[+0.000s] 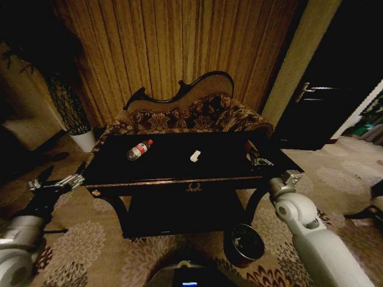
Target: Move to the front of the table and place the trash on the table into the trash bin.
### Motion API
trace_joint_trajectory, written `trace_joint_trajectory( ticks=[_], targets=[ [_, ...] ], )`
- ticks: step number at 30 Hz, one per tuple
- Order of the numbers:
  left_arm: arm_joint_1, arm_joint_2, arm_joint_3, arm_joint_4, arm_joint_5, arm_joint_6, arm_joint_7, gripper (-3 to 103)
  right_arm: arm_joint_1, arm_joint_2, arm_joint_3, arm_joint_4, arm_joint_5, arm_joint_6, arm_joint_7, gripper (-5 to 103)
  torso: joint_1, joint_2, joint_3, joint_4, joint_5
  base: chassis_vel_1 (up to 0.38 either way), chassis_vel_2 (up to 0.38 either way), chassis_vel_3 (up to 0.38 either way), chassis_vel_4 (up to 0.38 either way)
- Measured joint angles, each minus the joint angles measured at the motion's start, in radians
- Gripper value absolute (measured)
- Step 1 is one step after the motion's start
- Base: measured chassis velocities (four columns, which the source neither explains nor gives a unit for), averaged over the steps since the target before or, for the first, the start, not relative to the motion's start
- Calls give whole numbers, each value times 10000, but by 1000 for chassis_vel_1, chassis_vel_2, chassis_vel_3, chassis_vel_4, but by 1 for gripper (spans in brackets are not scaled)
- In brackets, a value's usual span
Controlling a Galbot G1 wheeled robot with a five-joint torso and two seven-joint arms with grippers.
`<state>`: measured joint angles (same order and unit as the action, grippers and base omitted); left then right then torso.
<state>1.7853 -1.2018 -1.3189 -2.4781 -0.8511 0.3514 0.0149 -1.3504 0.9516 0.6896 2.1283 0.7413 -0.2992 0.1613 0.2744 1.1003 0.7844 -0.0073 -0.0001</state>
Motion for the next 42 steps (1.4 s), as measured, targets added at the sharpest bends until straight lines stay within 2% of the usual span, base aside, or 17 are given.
trace_joint_trajectory(
  ticks=[16,42],
  targets=[
    [22,74,-65,85,-35,-8,22,100,-15,69,-22,46,89,2,64,0,3,-2,1,1,1,2,-4,-2,3],
    [6,5,-8,96,3,-8,14,100,-224,378,-89,-60,-215,183,29,0,0,-1,1,0,1,110,-108,-110,104]
  ],
)
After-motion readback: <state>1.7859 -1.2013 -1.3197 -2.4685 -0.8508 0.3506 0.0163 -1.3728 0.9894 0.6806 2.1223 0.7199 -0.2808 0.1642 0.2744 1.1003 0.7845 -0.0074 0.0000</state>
